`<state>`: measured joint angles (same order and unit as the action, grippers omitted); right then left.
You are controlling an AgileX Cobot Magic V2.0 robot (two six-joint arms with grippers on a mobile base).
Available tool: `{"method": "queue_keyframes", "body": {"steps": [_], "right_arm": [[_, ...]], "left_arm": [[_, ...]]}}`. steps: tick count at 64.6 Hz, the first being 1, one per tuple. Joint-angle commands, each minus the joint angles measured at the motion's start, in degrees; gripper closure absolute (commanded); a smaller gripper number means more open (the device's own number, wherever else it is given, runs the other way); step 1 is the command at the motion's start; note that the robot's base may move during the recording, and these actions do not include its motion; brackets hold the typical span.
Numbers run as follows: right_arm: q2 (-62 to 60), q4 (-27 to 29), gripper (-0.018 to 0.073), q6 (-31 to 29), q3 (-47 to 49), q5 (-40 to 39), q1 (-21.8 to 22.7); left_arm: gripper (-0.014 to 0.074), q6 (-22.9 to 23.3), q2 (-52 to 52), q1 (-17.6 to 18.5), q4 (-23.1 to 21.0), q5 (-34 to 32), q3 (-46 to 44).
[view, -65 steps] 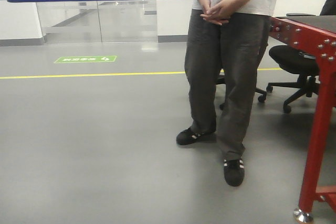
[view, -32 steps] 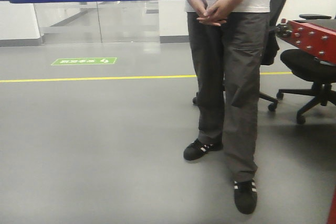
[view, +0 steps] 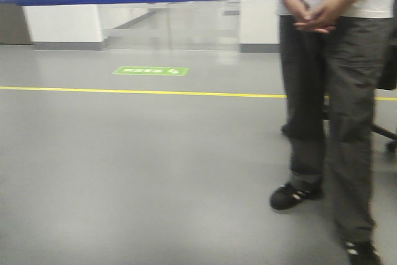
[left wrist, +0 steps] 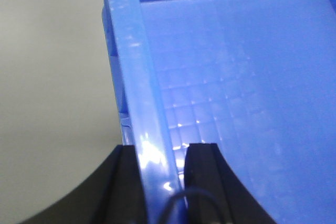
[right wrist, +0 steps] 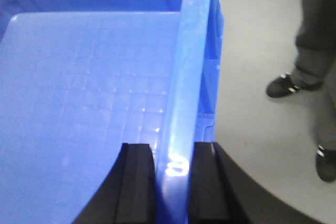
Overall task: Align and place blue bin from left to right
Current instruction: 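Turn and drive the base toward the other rack of blue bins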
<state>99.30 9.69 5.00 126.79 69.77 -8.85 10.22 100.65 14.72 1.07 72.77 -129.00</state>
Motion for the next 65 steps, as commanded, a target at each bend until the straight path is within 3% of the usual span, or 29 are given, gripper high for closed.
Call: {"method": "queue_keyframes", "body": {"steps": [1,65], "right_arm": [[-1.6,-0.4,0.0631,-1.2,0.7,-4.8,0.1],[-1.6,-0.4,0.0631,-1.2,0.7,-4.8,0.1]], "left_arm": [[0.0708,-0.6,-1.6,-0.2,0.8,-3.7,-1.0],[0.0708,-0.6,-1.6,-0.2,0.8,-3.7,-1.0]]}}
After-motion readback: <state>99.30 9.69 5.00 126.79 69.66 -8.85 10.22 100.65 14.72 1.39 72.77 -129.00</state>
